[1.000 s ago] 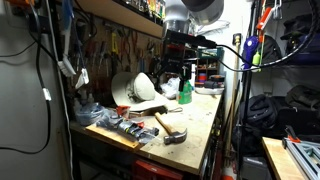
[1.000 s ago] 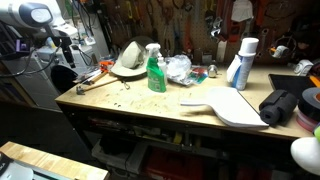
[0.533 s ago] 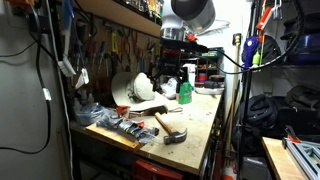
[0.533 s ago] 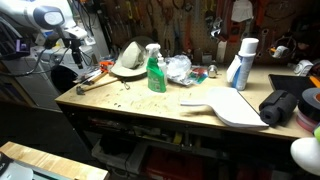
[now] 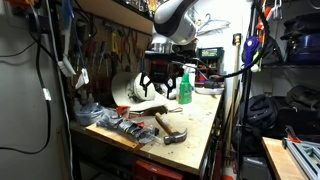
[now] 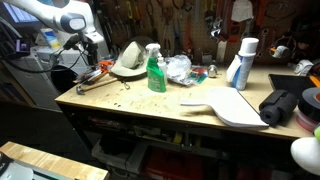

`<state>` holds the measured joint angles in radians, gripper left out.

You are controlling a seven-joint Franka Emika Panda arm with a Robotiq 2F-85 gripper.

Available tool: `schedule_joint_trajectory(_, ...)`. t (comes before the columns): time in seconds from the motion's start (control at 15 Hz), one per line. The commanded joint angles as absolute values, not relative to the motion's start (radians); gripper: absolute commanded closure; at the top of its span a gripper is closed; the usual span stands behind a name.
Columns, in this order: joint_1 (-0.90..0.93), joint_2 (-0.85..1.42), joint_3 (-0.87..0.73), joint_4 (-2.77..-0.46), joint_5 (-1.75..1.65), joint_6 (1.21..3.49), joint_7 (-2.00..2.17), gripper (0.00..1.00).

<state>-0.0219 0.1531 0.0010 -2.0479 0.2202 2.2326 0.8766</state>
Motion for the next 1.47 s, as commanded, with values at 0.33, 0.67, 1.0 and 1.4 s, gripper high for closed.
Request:
schedule_joint_trajectory(0.33, -0.008, 0.354, -0.007, -1.772, 0.337, 2.140, 0.973, 0.00)
schedule_joint_trajectory(0.67, 0.003, 0.435, 0.001, -1.674, 0.383, 2.157, 0.983, 0.00)
schedule_joint_trajectory(1.0, 0.010, 0.497, 0.011, -1.608, 0.409, 2.153, 0.971, 0.00)
schedule_joint_trajectory(1.4, 0.019, 0.535, 0.008, -1.574, 0.399, 2.148, 0.982, 0.10)
